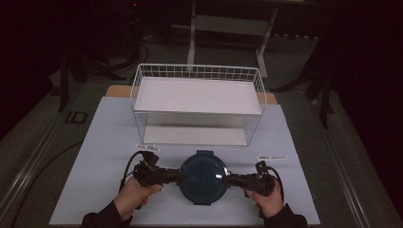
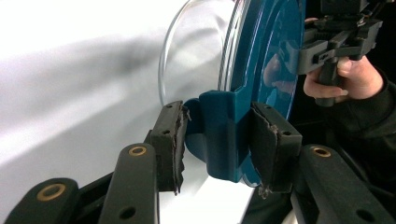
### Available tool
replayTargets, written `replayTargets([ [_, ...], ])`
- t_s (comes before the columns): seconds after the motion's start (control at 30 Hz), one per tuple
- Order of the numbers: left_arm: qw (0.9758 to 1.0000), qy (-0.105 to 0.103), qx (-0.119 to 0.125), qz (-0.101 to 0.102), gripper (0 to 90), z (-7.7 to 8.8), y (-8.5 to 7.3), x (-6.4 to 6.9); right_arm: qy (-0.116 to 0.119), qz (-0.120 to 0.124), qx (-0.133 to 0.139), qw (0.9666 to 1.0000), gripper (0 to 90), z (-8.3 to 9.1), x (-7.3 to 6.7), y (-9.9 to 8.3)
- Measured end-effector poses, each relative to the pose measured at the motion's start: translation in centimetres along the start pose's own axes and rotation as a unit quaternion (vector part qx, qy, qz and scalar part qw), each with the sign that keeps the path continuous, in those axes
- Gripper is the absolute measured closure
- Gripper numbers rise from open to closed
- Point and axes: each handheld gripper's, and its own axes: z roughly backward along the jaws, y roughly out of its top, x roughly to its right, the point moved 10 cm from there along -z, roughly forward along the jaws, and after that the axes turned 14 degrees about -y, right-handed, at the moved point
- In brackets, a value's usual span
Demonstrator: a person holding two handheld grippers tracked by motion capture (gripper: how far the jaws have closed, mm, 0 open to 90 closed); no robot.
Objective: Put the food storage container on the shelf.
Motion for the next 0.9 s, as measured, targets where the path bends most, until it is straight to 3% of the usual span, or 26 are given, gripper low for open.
replayTargets([
  [0.1, 0.9997, 0.006, 0.009, -0.021, 57.1, 0.4, 1.3, -0.3, 0.001, 0.017, 0.014, 0.9998, 56.9, -0.1, 0.0, 1.4],
  [0.2, 0.9994, 0.008, 0.018, -0.03, 57.1, 0.7, 2.4, -0.7, -0.002, 0.032, 0.023, 0.9992, 56.8, -0.3, 0.2, 2.8],
  [0.47, 0.9984, 0.006, 0.045, -0.035, 57.1, 0.8, 4.4, -3.0, -0.015, 0.055, 0.027, 0.998, 56.8, -1.4, 1.2, 5.8],
  [0.7, 0.9966, 0.014, 0.062, -0.051, 57.0, 0.9, 6.3, -5.0, -0.019, 0.073, 0.047, 0.996, 56.7, -2.8, 2.8, 8.4],
  [0.9, 0.9954, 0.014, 0.076, -0.056, 56.9, 0.8, 7.2, -6.9, -0.029, 0.08, 0.057, 0.9947, 56.7, -3.9, 3.6, 9.2],
])
